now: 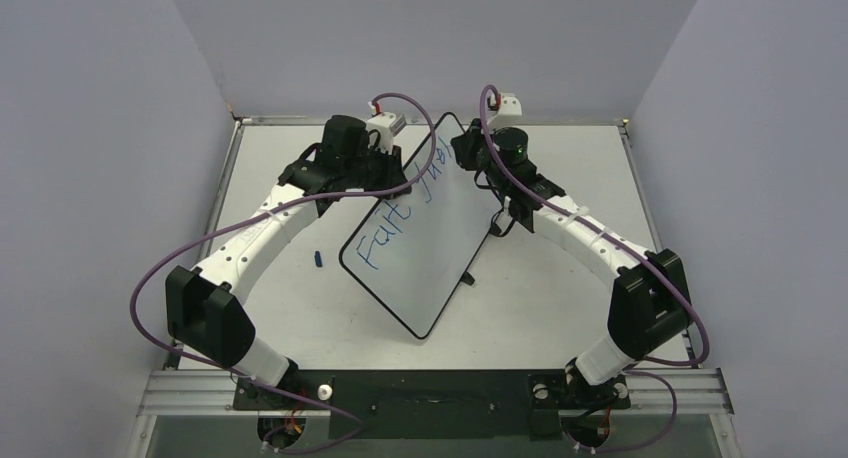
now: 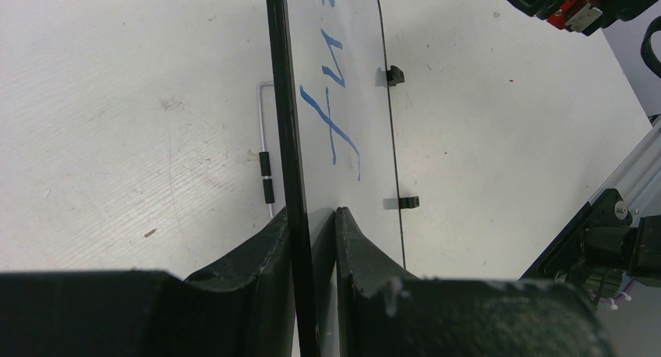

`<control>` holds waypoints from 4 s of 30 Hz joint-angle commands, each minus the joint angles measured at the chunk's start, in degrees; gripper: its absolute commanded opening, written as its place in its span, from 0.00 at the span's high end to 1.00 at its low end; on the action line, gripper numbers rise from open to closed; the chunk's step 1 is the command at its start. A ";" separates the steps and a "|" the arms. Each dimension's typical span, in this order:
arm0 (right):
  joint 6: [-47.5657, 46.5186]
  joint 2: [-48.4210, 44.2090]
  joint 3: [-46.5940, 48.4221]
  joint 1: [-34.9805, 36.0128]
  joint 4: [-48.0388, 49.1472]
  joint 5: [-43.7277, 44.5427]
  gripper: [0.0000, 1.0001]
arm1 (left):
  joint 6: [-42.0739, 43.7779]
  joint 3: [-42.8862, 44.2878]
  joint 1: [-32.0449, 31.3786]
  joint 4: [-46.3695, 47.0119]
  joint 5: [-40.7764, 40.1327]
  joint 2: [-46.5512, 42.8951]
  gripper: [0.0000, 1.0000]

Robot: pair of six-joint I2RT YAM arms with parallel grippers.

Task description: Write a sentence on the whiteboard

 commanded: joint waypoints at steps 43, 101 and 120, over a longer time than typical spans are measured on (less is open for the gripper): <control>4.78 3.00 5.69 -3.99 4.58 -3.39 1.00 | 6.13 0.79 -0.07 4.59 -4.14 -2.59 1.00; 7.29 4.99 1.11 -5.72 6.54 -5.03 1.00 | 6.26 0.86 -0.16 4.46 -4.29 -2.39 1.00; 9.56 3.61 -4.59 -4.34 8.82 -5.95 1.00 | 6.30 0.94 -0.16 4.34 -4.38 -2.64 1.00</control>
